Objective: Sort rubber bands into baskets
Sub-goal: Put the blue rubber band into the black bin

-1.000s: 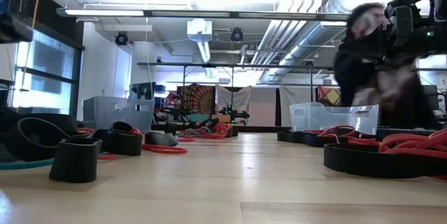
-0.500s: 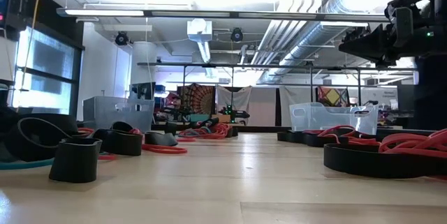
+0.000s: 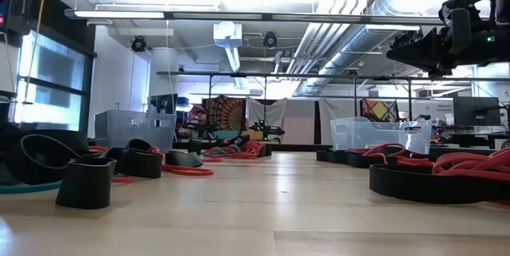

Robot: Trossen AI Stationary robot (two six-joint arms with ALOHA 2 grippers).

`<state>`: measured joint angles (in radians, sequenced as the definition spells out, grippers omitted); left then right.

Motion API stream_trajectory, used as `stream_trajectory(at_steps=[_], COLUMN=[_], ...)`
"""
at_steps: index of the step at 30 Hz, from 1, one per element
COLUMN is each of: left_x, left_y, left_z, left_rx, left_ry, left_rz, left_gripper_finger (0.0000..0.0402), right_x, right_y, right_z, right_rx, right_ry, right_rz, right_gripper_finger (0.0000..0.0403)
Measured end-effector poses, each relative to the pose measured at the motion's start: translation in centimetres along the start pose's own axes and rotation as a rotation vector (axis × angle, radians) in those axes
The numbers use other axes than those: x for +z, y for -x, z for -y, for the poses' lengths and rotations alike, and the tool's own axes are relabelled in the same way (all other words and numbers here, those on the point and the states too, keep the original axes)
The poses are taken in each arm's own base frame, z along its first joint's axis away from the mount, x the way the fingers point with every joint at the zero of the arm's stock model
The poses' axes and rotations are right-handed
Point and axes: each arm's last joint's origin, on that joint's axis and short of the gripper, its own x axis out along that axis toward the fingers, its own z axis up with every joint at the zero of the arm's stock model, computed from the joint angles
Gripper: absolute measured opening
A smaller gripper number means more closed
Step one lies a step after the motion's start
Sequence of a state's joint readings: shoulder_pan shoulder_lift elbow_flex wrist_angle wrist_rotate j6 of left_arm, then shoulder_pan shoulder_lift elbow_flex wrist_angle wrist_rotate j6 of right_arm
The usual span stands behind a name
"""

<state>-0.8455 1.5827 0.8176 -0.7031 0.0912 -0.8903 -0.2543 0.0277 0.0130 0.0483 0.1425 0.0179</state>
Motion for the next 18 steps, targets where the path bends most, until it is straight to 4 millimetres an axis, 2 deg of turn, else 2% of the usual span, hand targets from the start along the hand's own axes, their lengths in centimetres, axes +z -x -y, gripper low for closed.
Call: stream_trajectory(at_steps=[9, 18], left_x=[-0.31, 0.10], left_y=[-0.57, 0.36], left_z=[-0.23, 0.74], left_rx=[-0.019, -0.071], left_ry=[0.010, -0.070], left_rz=[-0.008, -0.025], left_gripper_finger=[0.0083, 0.0005], right_x=[0.00, 0.01], right_y=[0.00, 0.00], right_z=[0.01, 0.01], right_rx=[-0.002, -0.002], right_ry=[0.000, 0.000], right_rz=[0.000, 0.001], right_gripper_finger=[0.0000, 0.0000])
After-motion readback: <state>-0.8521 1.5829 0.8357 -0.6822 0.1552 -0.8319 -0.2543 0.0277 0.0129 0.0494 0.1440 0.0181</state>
